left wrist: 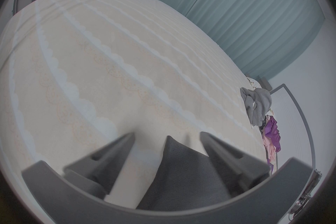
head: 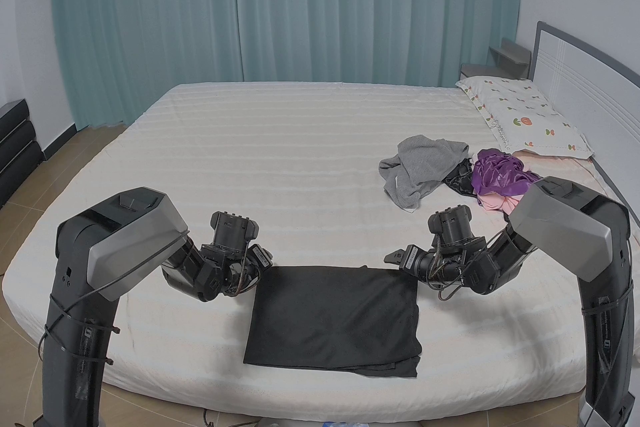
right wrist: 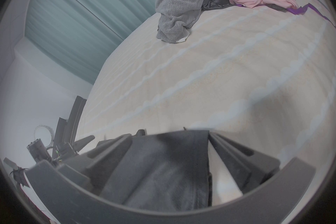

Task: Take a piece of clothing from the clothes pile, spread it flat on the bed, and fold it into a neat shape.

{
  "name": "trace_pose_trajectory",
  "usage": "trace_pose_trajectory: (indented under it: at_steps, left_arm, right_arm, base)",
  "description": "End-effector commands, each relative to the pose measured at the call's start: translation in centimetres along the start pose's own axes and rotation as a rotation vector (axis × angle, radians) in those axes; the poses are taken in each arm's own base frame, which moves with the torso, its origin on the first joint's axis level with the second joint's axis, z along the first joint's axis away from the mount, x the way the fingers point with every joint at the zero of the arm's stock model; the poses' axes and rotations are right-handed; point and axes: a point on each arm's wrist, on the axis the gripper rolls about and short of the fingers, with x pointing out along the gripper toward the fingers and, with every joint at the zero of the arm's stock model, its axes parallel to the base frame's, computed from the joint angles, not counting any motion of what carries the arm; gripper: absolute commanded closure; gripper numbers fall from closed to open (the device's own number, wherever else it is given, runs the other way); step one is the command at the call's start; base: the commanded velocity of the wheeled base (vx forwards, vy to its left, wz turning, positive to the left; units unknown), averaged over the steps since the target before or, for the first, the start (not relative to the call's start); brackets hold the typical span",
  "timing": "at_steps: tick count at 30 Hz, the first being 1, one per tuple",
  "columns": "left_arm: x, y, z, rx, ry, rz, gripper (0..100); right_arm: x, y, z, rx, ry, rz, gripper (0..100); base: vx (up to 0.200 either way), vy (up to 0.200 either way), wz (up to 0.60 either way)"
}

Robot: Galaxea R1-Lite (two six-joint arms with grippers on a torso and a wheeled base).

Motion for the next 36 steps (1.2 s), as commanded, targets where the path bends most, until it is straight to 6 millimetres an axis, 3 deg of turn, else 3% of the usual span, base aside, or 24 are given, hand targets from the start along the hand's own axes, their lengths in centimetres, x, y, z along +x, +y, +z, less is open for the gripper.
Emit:
trace_pose_trajectory:
  at_steps: [1, 4, 9, 12, 16, 24, 30, 31, 36]
  left_arm:
    - [-0.3, 0.0, 0.2, -0.006, -0.002, -0.003, 0]
    - [-0.9, 0.3, 0.7, -0.018, -0.007, 0.006, 0]
    - [-3.6, 0.9, 1.0, -0.057, 0.008, 0.001, 0]
    - [-4.8, 1.7, 0.6, -0.083, 0.011, -0.004, 0]
    - [-6.0, 2.9, -0.3, -0.122, 0.004, -0.019, 0]
    - [-6.8, 5.1, -0.4, -0.158, -0.013, -0.063, 0]
    - [-6.9, 5.3, 0.0, -0.166, -0.021, -0.062, 0]
    - [-6.9, 5.4, 0.1, -0.167, -0.022, -0.061, 0]
    - [-6.9, 5.6, 0.2, -0.171, -0.025, -0.057, 0]
  right_arm:
    - [-3.7, -0.1, -0.1, -0.011, -0.001, 0.064, 0]
    - [-5.5, -0.7, -1.8, -0.021, 0.034, 0.052, 0]
    - [-8.9, -2.0, -5.1, -0.046, 0.133, 0.045, 0]
    - [-9.9, -2.6, -7.2, -0.069, 0.184, 0.044, 0]
    - [-10.1, -2.8, -9.5, -0.093, 0.22, 0.052, 0]
    - [-9.5, -2.7, -10.4, -0.106, 0.224, 0.06, 0]
    - [-9.3, -2.6, -10.7, -0.115, 0.22, 0.047, 0]
    - [-9.3, -2.6, -10.7, -0.117, 0.221, 0.046, 100]
    - [-9.9, -2.7, -10.7, -0.115, 0.223, 0.015, 100]
  base:
    - [0.0, 0.0, 0.0]
    - [0.0, 0.0, 0.0]
    - [0.0, 0.0, 0.0]
    - [0.0, 0.0, 0.0]
    - [0.0, 0.0, 0.0]
    - [0.0, 0.0, 0.0]
    - [0.0, 0.0, 0.0]
    - [0.0, 0.0, 0.0]
    - [0.0, 0.0, 0.0]
